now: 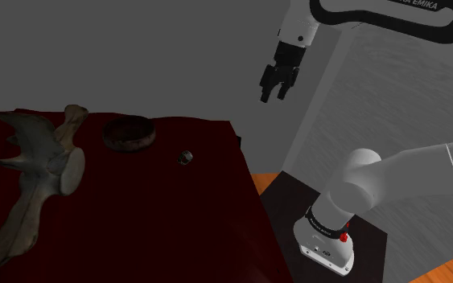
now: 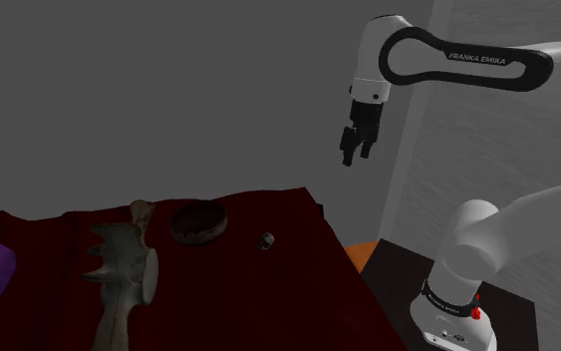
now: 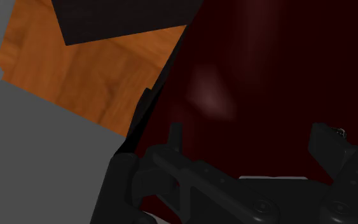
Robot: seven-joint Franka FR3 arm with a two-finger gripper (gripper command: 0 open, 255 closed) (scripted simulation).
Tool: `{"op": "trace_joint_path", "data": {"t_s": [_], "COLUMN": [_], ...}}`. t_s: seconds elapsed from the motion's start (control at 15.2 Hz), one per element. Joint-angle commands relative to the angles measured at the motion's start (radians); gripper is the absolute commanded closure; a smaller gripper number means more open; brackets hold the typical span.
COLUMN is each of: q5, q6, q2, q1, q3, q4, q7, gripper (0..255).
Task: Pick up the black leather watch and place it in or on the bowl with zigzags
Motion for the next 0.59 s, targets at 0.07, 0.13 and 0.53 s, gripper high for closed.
{"op": "trace_joint_path", "data": {"t_s": [0.07, 0.13, 0.53], "q5": [0.009, 0.018, 0.059], "q6": [0.026, 0.053, 0.213], "q2": [0.012, 0.026, 0.14], "q1": [0.003, 0.007, 0.025], "q3": [0.019, 0.038, 0.153], "q4": [-0.012, -0.022, -0.056], "q7": [0.019, 0.039, 0.153], "gripper": [0, 0, 0]}}
